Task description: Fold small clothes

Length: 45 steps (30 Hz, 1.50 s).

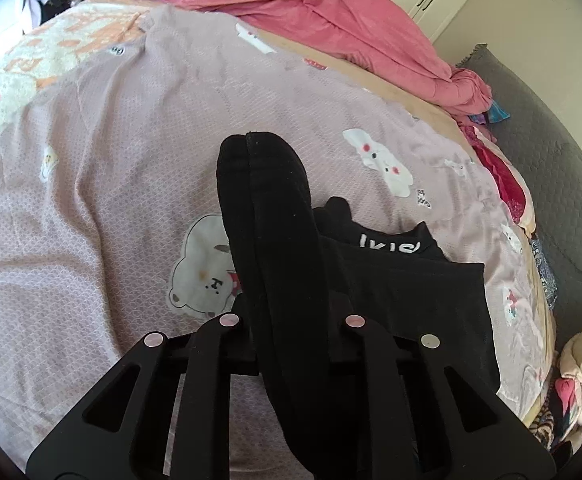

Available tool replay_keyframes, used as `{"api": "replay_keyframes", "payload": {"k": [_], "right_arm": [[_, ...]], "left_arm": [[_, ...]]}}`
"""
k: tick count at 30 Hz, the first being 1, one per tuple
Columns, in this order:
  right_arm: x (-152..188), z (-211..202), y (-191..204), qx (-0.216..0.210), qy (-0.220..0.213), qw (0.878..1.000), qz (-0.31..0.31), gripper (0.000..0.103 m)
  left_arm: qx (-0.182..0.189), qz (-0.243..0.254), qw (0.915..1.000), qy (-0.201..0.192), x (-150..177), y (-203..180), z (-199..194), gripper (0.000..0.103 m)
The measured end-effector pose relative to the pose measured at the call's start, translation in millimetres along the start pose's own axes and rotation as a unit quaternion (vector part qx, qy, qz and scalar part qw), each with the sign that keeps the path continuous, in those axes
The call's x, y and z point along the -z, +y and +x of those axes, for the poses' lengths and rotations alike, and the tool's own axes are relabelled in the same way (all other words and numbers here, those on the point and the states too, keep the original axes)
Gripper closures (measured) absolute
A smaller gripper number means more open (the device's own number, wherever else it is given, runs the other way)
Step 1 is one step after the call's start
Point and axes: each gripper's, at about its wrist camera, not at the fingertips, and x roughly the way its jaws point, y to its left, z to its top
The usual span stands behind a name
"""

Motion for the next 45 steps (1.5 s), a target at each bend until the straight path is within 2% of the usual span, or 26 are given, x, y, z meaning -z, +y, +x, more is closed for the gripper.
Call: {"api": "replay_keyframes", "payload": {"k": [6,14,23,33,41,44,45], "right_arm": [[-3,-21,-24,-0.002,-0.023,0.999,0.041,0.083],[-3,-46,-55,0.001,-0.033,0.998,0.062,0.084],[4,-68,-100,-0.001,-0.038,0.993,0.114,0.088],[21,-76,-148,-0.006,-0.024,0.984,0.174,0.092],[34,-80,-172,-0.003,-0.004,0.980,0.200,0.092],[40,-80,-178,-0.008,0.002,0.976,0.216,0.092],[41,-81,-179,-0.010,0.003,0.976,0.218,0.092]], "left_arm": [[-0.004,0.035,0.9991,-0.023,5,-38,-14,0.093],[-0.004,0.057,0.9980,-0.028,10,-86,-14,0.093],[-0.036,0.116,0.9926,-0.007,15,-159,11,0.093],[-0.059,0.148,0.9868,0.030,33,-211,59,0.091],[-0.066,0.151,0.9845,0.059,46,-230,95,0.082],[-0.046,0.144,0.9862,0.069,49,-230,102,0.069],[-0.040,0.142,0.9864,0.072,50,-231,102,0.067]]}}
